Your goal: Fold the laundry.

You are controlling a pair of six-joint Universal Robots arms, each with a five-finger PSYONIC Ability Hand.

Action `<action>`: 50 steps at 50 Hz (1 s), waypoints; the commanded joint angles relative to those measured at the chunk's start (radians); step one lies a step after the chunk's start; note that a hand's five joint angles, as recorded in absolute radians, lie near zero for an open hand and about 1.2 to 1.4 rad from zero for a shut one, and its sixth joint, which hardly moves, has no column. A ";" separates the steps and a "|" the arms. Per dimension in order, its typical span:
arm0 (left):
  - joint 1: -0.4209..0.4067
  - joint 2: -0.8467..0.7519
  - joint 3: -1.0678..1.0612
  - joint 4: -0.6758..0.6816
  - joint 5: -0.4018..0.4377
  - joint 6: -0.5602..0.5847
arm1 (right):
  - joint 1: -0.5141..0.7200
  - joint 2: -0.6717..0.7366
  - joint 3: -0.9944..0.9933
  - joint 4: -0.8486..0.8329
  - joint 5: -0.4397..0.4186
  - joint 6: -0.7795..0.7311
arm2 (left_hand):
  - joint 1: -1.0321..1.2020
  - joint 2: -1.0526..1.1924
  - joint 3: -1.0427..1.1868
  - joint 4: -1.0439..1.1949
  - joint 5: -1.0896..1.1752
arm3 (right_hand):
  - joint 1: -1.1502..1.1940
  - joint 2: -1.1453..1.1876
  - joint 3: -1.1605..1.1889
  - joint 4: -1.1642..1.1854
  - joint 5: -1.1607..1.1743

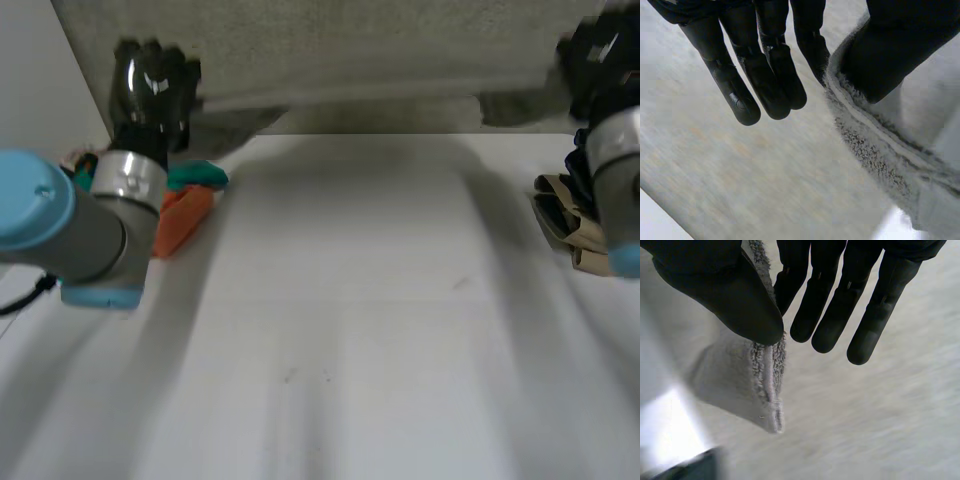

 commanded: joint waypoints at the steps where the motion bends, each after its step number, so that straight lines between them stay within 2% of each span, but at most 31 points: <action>1: 0.002 -0.092 -0.121 -0.008 0.003 0.004 | -0.008 0.164 0.051 0.155 -0.008 0.004 | 0.222 0.196 0.200 0.194 0.249 | 0.296 0.218 0.201 0.195 0.195; 7: 0.002 -0.111 -0.207 -0.071 0.002 0.010 | -0.006 0.200 0.103 0.260 -0.002 -0.001 | 0.222 0.196 0.200 0.194 0.249 | 0.296 0.218 0.201 0.195 0.195; 11: 0.003 -0.014 -0.282 -0.201 -0.001 0.031 | -0.005 0.172 0.177 0.336 -0.008 -0.016 | 0.222 0.196 0.200 0.194 0.249 | 0.296 0.218 0.201 0.195 0.195; 15: 0.003 0.110 -0.357 -0.410 -0.007 0.086 | -0.011 0.037 0.272 0.412 -0.011 -0.025 | 0.222 0.196 0.200 0.194 0.249 | 0.296 0.218 0.201 0.195 0.195; 16: 0.003 0.162 -0.380 -0.504 -0.009 0.108 | -0.012 0.007 0.290 0.435 -0.011 -0.033 | 0.222 0.196 0.200 0.194 0.249 | 0.296 0.218 0.201 0.195 0.195; 19: 0.005 0.234 -0.422 -0.654 -0.009 0.137 | -0.032 -0.109 0.366 0.552 -0.008 -0.079 | 0.222 0.196 0.200 0.194 0.249 | 0.296 0.218 0.201 0.195 0.195; 20: 0.005 0.277 -0.449 -0.753 -0.007 0.152 | -0.041 -0.135 0.384 0.588 -0.008 -0.099 | 0.222 0.196 0.200 0.194 0.249 | 0.296 0.218 0.201 0.195 0.195; 24: 0.000 0.361 -0.494 -0.949 0.000 0.177 | -0.104 -0.264 0.481 0.802 -0.007 -0.240 | 0.222 0.196 0.200 0.194 0.249 | 0.296 0.218 0.201 0.195 0.195; 26: -0.004 0.383 -0.497 -0.990 0.003 0.182 | -0.140 -0.299 0.521 0.892 -0.006 -0.312 | 0.222 0.196 0.200 0.194 0.249 | 0.296 0.218 0.201 0.195 0.195; 30: 0.000 0.394 -0.474 -0.984 0.002 0.183 | -0.147 -0.301 0.528 0.891 -0.007 -0.341 | 0.222 0.196 0.200 0.194 0.249 | 0.296 0.218 0.201 0.195 0.195; 34: 0.003 0.343 -0.405 -0.910 0.000 0.183 | -0.140 -0.282 0.501 0.801 -0.005 -0.326 | 0.222 0.196 0.200 0.194 0.249 | 0.296 0.218 0.201 0.195 0.195; 42: -0.007 0.135 -0.250 -0.641 -0.004 0.185 | -0.083 -0.080 0.328 0.528 0.018 -0.219 | 0.222 0.196 0.200 0.194 0.249 | 0.296 0.218 0.201 0.195 0.195; 47: -0.007 -0.025 -0.148 -0.420 -0.012 0.186 | -0.043 0.040 0.220 0.406 0.056 -0.209 | 0.222 0.196 0.200 0.194 0.249 | 0.296 0.218 0.201 0.195 0.195; 50: -0.009 -0.085 -0.100 -0.347 -0.012 0.186 | -0.014 0.121 0.144 0.339 0.066 -0.209 | 0.222 0.196 0.200 0.194 0.249 | 0.296 0.218 0.201 0.195 0.195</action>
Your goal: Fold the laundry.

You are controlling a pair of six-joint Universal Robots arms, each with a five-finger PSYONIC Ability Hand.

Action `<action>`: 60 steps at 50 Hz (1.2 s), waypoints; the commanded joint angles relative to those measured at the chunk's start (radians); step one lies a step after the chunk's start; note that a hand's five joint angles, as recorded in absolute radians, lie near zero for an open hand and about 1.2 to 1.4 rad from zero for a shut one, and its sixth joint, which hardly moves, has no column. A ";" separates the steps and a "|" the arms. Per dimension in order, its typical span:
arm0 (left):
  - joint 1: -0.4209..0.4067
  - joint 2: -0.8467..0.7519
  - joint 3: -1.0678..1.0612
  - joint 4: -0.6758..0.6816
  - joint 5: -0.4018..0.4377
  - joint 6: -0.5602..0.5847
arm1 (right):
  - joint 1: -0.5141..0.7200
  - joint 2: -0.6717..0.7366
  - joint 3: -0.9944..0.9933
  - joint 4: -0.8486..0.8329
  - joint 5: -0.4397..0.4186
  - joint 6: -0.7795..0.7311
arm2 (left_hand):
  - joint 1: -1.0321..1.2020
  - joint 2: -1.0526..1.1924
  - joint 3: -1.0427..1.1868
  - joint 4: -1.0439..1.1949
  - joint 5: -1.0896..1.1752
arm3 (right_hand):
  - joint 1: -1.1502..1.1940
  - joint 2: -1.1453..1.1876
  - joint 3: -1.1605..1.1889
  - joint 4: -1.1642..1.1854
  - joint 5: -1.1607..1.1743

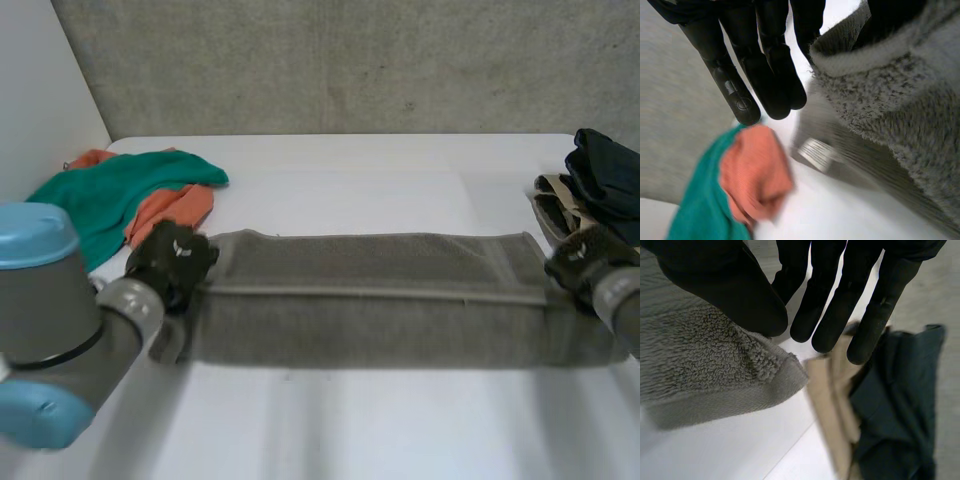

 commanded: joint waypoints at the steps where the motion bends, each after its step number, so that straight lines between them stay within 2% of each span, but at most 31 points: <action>1: -0.003 -0.198 0.145 0.251 -0.005 0.001 | 0.061 0.183 -0.167 -0.165 0.036 0.011 | 0.222 0.196 0.199 0.194 0.249 | 0.273 0.218 0.201 0.195 0.184; 6: -0.015 -0.300 0.257 0.323 -0.006 -0.001 | 0.071 0.310 -0.279 -0.286 0.036 0.009 | 0.222 0.196 0.199 0.194 0.249 | 0.273 0.218 0.201 0.195 0.184; 13: -0.024 -0.439 0.404 0.365 -0.005 -0.001 | 0.075 0.412 -0.359 -0.447 0.033 0.012 | 0.222 0.196 0.199 0.194 0.249 | 0.273 0.218 0.201 0.195 0.184; 14: -0.024 -0.449 0.412 0.368 -0.005 -0.001 | 0.078 0.433 -0.370 -0.487 0.037 0.012 | 0.222 0.196 0.199 0.194 0.249 | 0.062 0.007 -0.010 -0.016 -0.027; 16: -0.026 -0.458 0.419 0.372 -0.003 -0.002 | 0.082 0.450 -0.378 -0.507 0.046 0.014 | -0.098 -0.125 -0.121 -0.126 -0.072 | -0.744 -0.799 -0.816 -0.821 -0.833; 17: -0.030 -0.460 0.417 0.374 -0.001 -0.001 | 0.087 0.455 -0.379 -0.515 0.049 0.014 | -0.577 -0.603 -0.600 -0.605 -0.550 | -0.949 -1.004 -1.021 -1.026 -1.037; 18: -0.036 -0.460 0.414 0.374 -0.003 -0.001 | 0.096 0.458 -0.378 -0.516 0.056 0.016 | -0.794 -0.820 -0.817 -0.822 -0.767 | -0.949 -1.004 -1.021 -1.026 -1.037; 19: -0.041 -0.457 0.414 0.374 -0.005 -0.002 | 0.099 0.456 -0.378 -0.516 0.057 0.022 | -0.883 -0.909 -0.906 -0.911 -0.857 | -0.949 -1.004 -1.021 -1.026 -1.037; 23: -0.073 -0.434 0.385 0.372 -0.008 -0.005 | 0.108 0.426 -0.343 -0.512 0.062 0.045 | -0.920 -0.946 -0.942 -0.947 -0.893 | -0.949 -1.004 -1.021 -1.026 -1.037; 34: -0.065 -0.305 0.284 0.332 -0.003 -0.008 | 0.105 0.306 -0.247 -0.377 0.057 0.147 | -0.914 -0.940 -0.936 -0.942 -0.887 | -0.949 -1.004 -1.021 -1.026 -1.037; 42: -0.001 -0.311 0.297 0.202 -0.005 -0.013 | 0.099 0.268 -0.211 -0.294 0.051 0.221 | -0.817 -0.843 -0.840 -0.845 -0.790 | -0.949 -1.004 -1.021 -1.026 -1.037; 47: 0.011 -0.351 0.311 0.148 -0.006 -0.011 | 0.098 0.266 -0.188 -0.289 0.046 0.226 | -0.530 -0.556 -0.552 -0.558 -0.503 | -0.949 -1.004 -1.021 -1.026 -1.037; 49: 0.011 -0.351 0.311 0.142 -0.006 -0.011 | 0.098 0.266 -0.181 -0.289 0.046 0.226 | -0.290 -0.316 -0.312 -0.318 -0.263 | -0.949 -1.004 -1.021 -1.026 -1.037; 50: 0.010 -0.349 0.311 0.136 -0.005 -0.008 | 0.098 0.266 -0.180 -0.289 0.046 0.226 | -0.059 -0.085 -0.081 -0.087 -0.032 | -0.949 -1.004 -1.021 -1.026 -1.037; 53: 0.001 -0.343 0.300 0.133 -0.005 -0.010 | 0.098 0.265 -0.181 -0.288 0.048 0.226 | 0.221 0.195 0.199 0.193 0.248 | -0.949 -1.004 -1.021 -1.026 -1.037; 60: -0.039 -0.158 0.210 0.128 0.005 -0.016 | 0.098 0.240 -0.186 -0.262 0.028 0.256 | 0.222 0.196 0.199 0.194 0.249 | -0.949 -1.004 -1.021 -1.026 -1.037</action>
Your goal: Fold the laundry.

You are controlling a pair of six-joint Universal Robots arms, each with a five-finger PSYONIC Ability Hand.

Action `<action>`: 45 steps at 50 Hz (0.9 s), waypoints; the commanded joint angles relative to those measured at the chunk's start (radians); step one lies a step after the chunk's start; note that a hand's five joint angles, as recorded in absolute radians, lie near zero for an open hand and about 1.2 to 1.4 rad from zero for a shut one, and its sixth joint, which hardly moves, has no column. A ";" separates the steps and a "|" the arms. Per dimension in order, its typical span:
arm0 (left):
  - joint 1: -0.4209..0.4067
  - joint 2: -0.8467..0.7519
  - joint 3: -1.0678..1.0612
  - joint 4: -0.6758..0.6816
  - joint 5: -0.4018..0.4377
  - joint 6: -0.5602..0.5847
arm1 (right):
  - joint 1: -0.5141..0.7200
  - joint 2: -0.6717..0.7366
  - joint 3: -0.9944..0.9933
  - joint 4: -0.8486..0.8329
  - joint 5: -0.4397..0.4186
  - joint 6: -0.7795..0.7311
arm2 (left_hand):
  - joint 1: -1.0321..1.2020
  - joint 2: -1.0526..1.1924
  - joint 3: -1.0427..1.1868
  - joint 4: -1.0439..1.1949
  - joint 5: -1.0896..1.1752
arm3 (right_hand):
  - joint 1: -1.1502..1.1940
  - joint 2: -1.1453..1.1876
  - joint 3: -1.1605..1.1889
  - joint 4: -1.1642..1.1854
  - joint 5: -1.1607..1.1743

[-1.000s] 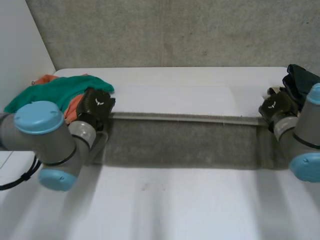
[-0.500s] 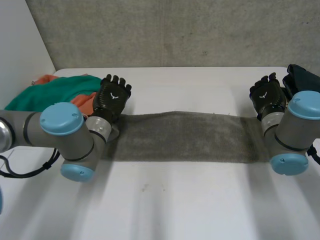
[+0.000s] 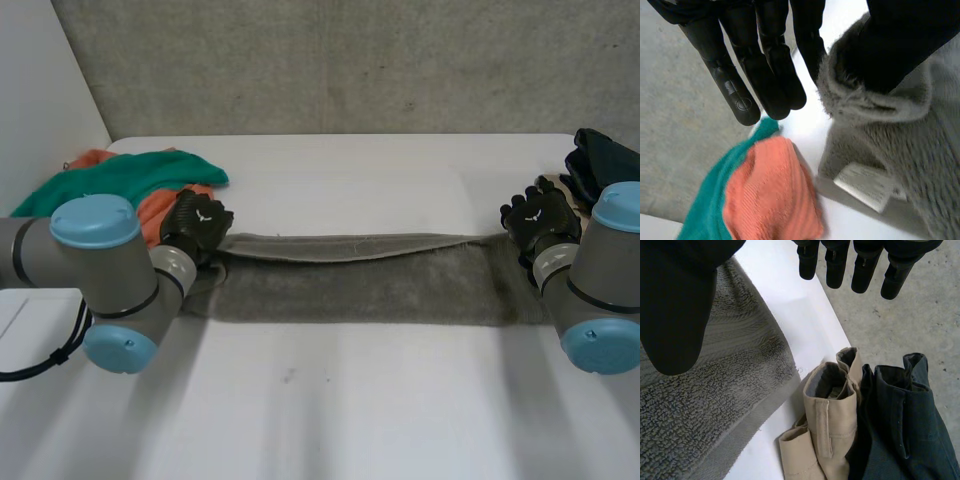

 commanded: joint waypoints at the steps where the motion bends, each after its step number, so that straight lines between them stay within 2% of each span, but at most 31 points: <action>1: -0.050 0.197 -0.111 0.001 0.011 -0.001 | 0.000 -0.036 -0.004 0.038 -0.035 0.041 | 0.238 0.201 0.207 0.199 0.244 | -0.054 -0.041 -0.041 -0.043 -0.044; 4: -0.072 0.289 -0.157 0.001 0.009 -0.001 | 0.000 -0.072 -0.004 0.103 -0.107 0.109 | 0.238 0.201 0.207 0.199 0.244 | -0.054 -0.041 -0.041 -0.043 -0.044; 9: -0.092 0.408 -0.218 0.004 0.011 0.011 | 0.000 -0.092 -0.035 0.228 -0.274 0.233 | 0.238 0.201 0.207 0.199 0.244 | -0.054 -0.041 -0.041 -0.043 -0.044; 15: -0.093 0.493 -0.243 -0.002 0.008 0.011 | 0.000 -0.073 -0.079 0.252 -0.357 0.297 | 0.238 0.201 0.207 0.199 0.244 | -0.054 -0.041 -0.041 -0.043 -0.044; 19: -0.093 0.520 -0.255 -0.002 0.009 0.009 | 0.002 0.007 -0.130 0.239 -0.359 0.307 | 0.238 0.201 0.207 0.199 0.244 | -0.054 -0.041 -0.041 -0.043 -0.044; 24: -0.092 0.559 -0.269 -0.001 0.011 0.008 | 0.000 0.123 -0.243 0.205 -0.290 0.296 | 0.238 0.201 0.207 0.199 0.244 | -0.048 -0.035 -0.034 -0.037 -0.038; 27: -0.087 0.578 -0.280 -0.001 0.012 0.008 | 0.000 0.168 -0.283 0.187 -0.245 0.287 | 0.238 0.201 0.207 0.199 0.244 | 0.114 0.127 0.127 0.125 0.124; 28: -0.086 0.583 -0.281 -0.001 0.012 0.008 | -0.004 0.188 -0.305 0.174 -0.225 0.273 | 0.238 0.201 0.207 0.199 0.244 | 0.300 0.313 0.314 0.312 0.311; 31: -0.081 0.593 -0.284 0.001 0.012 0.009 | -0.020 0.196 -0.320 0.165 -0.202 0.238 | 0.238 0.201 0.207 0.199 0.244 | 0.583 0.596 0.597 0.594 0.593; 33: -0.078 0.595 -0.286 -0.001 0.012 0.009 | -0.066 0.184 -0.317 0.162 -0.195 0.206 | 0.238 0.201 0.207 0.199 0.244 | 1.072 1.085 1.086 1.083 1.082; 34: -0.072 0.598 -0.286 -0.001 0.012 0.009 | -0.078 0.176 -0.317 0.162 -0.196 0.196 | 0.238 0.201 0.207 0.199 0.244 | 1.166 1.179 1.180 1.178 1.177; 41: -0.041 0.627 -0.286 -0.001 0.015 0.003 | -0.133 0.053 -0.270 0.177 -0.204 0.172 | 0.238 0.201 0.207 0.199 0.244 | 1.167 1.180 1.181 1.179 1.178; 45: -0.003 0.655 -0.286 0.002 0.017 -0.003 | -0.170 -0.089 -0.216 0.182 -0.208 0.184 | 0.238 0.201 0.207 0.199 0.244 | 1.167 1.180 1.181 1.179 1.178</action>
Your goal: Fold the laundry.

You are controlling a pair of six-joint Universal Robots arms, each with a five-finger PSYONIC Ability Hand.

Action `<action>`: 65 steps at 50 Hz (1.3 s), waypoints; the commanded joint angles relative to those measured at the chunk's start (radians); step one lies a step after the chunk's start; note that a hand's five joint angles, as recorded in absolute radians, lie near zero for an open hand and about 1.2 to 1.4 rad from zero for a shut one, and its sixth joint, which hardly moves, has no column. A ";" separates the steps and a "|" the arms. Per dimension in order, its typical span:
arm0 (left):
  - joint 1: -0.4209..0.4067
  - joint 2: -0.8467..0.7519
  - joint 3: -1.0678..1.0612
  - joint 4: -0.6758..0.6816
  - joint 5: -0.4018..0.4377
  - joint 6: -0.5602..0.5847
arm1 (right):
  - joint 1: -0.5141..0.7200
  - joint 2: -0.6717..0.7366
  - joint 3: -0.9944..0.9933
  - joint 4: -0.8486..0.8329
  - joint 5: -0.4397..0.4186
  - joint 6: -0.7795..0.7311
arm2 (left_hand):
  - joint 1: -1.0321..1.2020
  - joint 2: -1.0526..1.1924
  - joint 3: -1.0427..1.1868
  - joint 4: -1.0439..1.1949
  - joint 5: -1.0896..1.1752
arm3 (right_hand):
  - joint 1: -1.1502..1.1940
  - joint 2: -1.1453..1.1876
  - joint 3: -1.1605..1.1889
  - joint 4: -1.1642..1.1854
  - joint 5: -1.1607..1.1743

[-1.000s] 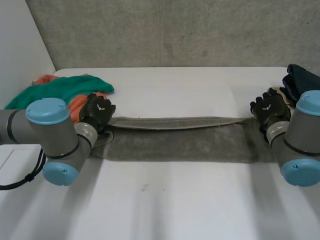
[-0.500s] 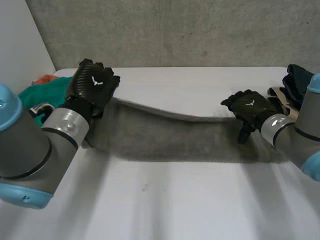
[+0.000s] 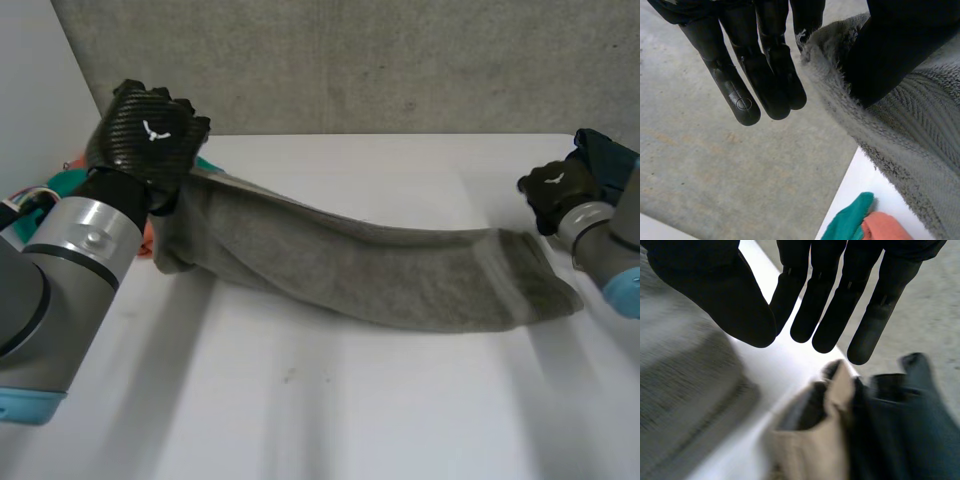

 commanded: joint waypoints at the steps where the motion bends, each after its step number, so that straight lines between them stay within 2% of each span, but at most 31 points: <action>1: 0.062 0.049 0.001 0.003 0.003 -0.009 | -0.063 -0.228 0.090 0.017 -0.013 0.002 | 0.238 0.198 0.203 0.195 0.244 | 0.249 0.217 0.209 0.200 0.233; 6: 0.069 0.081 -0.005 0.000 0.003 -0.010 | -0.110 -0.446 0.148 0.105 -0.069 -0.026 | 0.238 0.198 0.203 0.195 0.244 | 0.249 0.217 0.209 0.200 0.233; 10: 0.060 0.092 -0.036 0.001 0.011 -0.009 | -0.110 -0.506 0.176 0.226 -0.146 -0.025 | 0.238 0.198 0.203 0.195 0.244 | 0.249 0.217 0.209 0.200 0.233; 11: 0.059 0.092 -0.041 0.001 0.014 -0.009 | -0.107 -0.504 0.183 0.248 -0.163 -0.025 | 0.238 0.198 0.203 0.195 0.244 | 0.146 0.113 0.106 0.097 0.129; 12: 0.057 0.092 -0.047 0.003 0.017 -0.009 | -0.104 -0.501 0.191 0.266 -0.181 -0.023 | 0.238 0.198 0.203 0.195 0.244 | -0.062 -0.094 -0.102 -0.111 -0.078; 13: 0.054 0.094 -0.053 0.003 0.025 -0.009 | -0.100 -0.495 0.200 0.282 -0.198 -0.022 | 0.238 0.198 0.203 0.195 0.244 | -0.337 -0.369 -0.377 -0.386 -0.354; 14: 0.053 0.094 -0.056 0.003 0.029 -0.009 | -0.098 -0.471 0.214 0.305 -0.218 -0.022 | 0.238 0.198 0.203 0.195 0.244 | -0.848 -0.881 -0.888 -0.898 -0.865; 15: 0.051 0.095 -0.058 0.003 0.032 -0.010 | -0.098 -0.451 0.213 0.305 -0.227 -0.025 | 0.238 0.198 0.203 0.195 0.244 | -0.932 -0.964 -0.972 -0.981 -0.949; 20: 0.024 0.100 -0.059 0.001 0.043 -0.012 | -0.075 -0.304 0.139 0.294 -0.263 -0.022 | 0.238 0.198 0.203 0.195 0.244 | -0.936 -0.968 -0.976 -0.985 -0.952; 24: -0.001 0.103 -0.062 0.000 0.046 -0.010 | 0.018 -0.170 0.029 0.290 -0.329 -0.023 | 0.238 0.198 0.203 0.195 0.244 | -0.924 -0.956 -0.964 -0.973 -0.941; 29: -0.010 0.135 -0.067 0.000 0.046 -0.010 | 0.066 0.034 -0.138 0.300 -0.395 -0.015 | 0.238 0.198 0.203 0.195 0.244 | -0.892 -0.924 -0.932 -0.941 -0.908; 36: -0.013 0.172 -0.068 0.000 0.046 -0.009 | 0.132 0.193 -0.264 0.302 -0.410 0.023 | 0.238 0.198 0.203 0.195 0.244 | -0.751 -0.783 -0.791 -0.800 -0.768; 41: -0.016 0.209 -0.067 0.004 0.049 -0.007 | 0.135 0.238 -0.298 0.299 -0.419 0.034 | 0.238 0.198 0.203 0.195 0.244 | -0.578 -0.610 -0.618 -0.627 -0.594; 44: -0.016 0.224 -0.067 0.006 0.049 -0.006 | 0.137 0.249 -0.307 0.291 -0.416 0.035 | 0.238 0.198 0.203 0.195 0.244 | -0.262 -0.294 -0.302 -0.311 -0.278; 45: -0.016 0.224 -0.067 0.006 0.048 -0.007 | 0.137 0.250 -0.312 0.288 -0.416 0.037 | 0.238 0.198 0.203 0.195 0.244 | 0.004 -0.028 -0.036 -0.045 -0.013; 46: -0.016 0.225 -0.067 0.006 0.048 -0.007 | 0.137 0.250 -0.315 0.287 -0.415 0.037 | 0.238 0.198 0.203 0.195 0.244 | 0.164 0.131 0.124 0.114 0.147; 47: -0.016 0.225 -0.067 0.006 0.048 -0.007 | 0.137 0.249 -0.318 0.284 -0.413 0.040 | 0.238 0.198 0.203 0.195 0.244 | 0.249 0.216 0.209 0.199 0.232; 51: -0.013 0.225 -0.067 0.006 0.048 -0.007 | 0.135 0.215 -0.314 0.264 -0.389 0.060 | 0.238 0.198 0.203 0.195 0.244 | 0.249 0.217 0.209 0.200 0.233; 55: -0.007 0.225 -0.065 0.007 0.046 -0.009 | 0.132 0.106 -0.281 0.260 -0.340 0.060 | 0.238 0.198 0.203 0.195 0.244 | 0.249 0.217 0.209 0.200 0.233; 60: 0.011 0.227 -0.067 0.007 0.043 -0.010 | 0.088 -0.154 -0.185 0.270 -0.274 0.058 | 0.238 0.198 0.203 0.195 0.244 | 0.249 0.217 0.209 0.200 0.233; 65: 0.049 0.229 -0.068 0.001 0.043 -0.012 | -0.014 -0.357 -0.059 0.361 -0.275 -0.006 | 0.238 0.198 0.203 0.195 0.244 | 0.249 0.217 0.209 0.200 0.233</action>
